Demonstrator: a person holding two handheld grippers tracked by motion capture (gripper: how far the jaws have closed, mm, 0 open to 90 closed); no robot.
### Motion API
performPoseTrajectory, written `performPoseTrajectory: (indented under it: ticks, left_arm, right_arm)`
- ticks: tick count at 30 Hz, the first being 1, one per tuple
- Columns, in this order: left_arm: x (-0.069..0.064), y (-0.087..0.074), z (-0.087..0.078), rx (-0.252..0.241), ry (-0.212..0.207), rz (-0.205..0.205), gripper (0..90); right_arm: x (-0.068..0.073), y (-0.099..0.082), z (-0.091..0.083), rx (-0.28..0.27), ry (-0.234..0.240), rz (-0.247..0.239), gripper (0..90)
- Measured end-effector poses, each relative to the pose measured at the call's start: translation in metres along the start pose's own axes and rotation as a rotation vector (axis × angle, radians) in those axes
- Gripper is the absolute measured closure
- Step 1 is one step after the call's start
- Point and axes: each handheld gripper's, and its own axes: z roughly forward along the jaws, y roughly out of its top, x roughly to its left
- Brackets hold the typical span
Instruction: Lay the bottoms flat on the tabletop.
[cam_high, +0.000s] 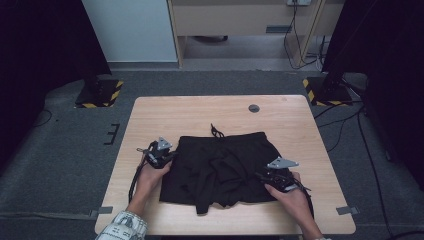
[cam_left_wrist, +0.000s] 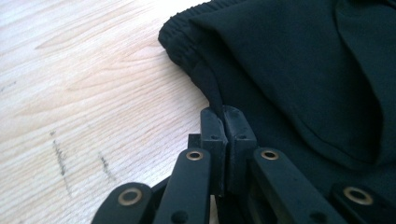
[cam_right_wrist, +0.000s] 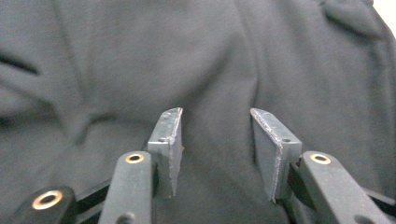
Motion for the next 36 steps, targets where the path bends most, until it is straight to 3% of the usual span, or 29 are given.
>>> performPoseTrajectory:
  ticks: [4, 9, 11, 12, 16, 17, 20, 22, 23, 27, 28, 30, 34, 36]
  left_arm:
    - [0.002, -0.001, -0.002, 0.003, 0.01, -0.005, 86.6]
    - [0.003, -0.002, -0.003, 0.012, 0.004, -0.008, 86.1]
    - [0.003, -0.002, -0.005, 0.016, 0.01, -0.01, 84.3]
    - [0.004, -0.002, -0.006, 0.015, 0.022, -0.008, 79.2]
    - [0.008, 0.001, -0.013, -0.024, 0.032, -0.029, 73.1]
    - [0.008, 0.001, -0.013, -0.024, 0.032, -0.029, 73.6]
    - [0.008, 0.005, -0.017, -0.045, 0.024, -0.028, 74.8]
    - [0.008, 0.007, -0.02, -0.052, 0.026, -0.026, 74.7]
    - [0.008, 0.012, -0.025, -0.076, 0.022, -0.03, 74.6]
    - [0.01, 0.02, -0.03, -0.116, -0.002, -0.04, 71.7]
    - [0.01, 0.025, -0.029, -0.122, -0.022, -0.034, 65.6]
    - [0.01, 0.031, -0.022, -0.12, -0.047, -0.04, 61.4]
    - [0.008, 0.039, -0.004, -0.082, -0.061, -0.024, 53.0]
    - [0.008, 0.04, 0.0, -0.073, -0.057, -0.022, 53.0]
  right_arm:
    - [0.016, -0.004, -0.008, 0.032, 0.047, -0.038, 56.3]
    - [0.016, -0.003, -0.011, 0.031, 0.065, -0.035, 51.1]
    - [0.011, 0.002, -0.016, 0.005, 0.051, -0.022, 43.6]
    - [0.001, 0.011, -0.022, -0.037, 0.04, -0.01, 39.4]
    - [-0.024, 0.027, -0.028, -0.091, -0.034, 0.023, 48.7]
    - [-0.024, 0.027, -0.028, -0.091, -0.034, 0.023, 48.7]
    - [-0.044, 0.035, -0.012, -0.06, -0.081, 0.023, 62.3]
    - [-0.047, 0.036, -0.008, -0.053, -0.088, 0.024, 63.0]
    - [-0.053, 0.038, 0.002, -0.04, -0.087, 0.047, 62.2]
    - [-0.056, 0.038, 0.014, -0.014, -0.09, 0.043, 58.0]
    - [-0.055, 0.036, 0.018, -0.002, -0.086, 0.037, 55.6]
    - [-0.055, 0.035, 0.02, 0.006, -0.087, 0.028, 53.5]
    - [-0.055, 0.035, 0.022, 0.004, -0.086, 0.036, 50.0]
    - [-0.054, 0.035, 0.022, 0.002, -0.088, 0.042, 49.1]
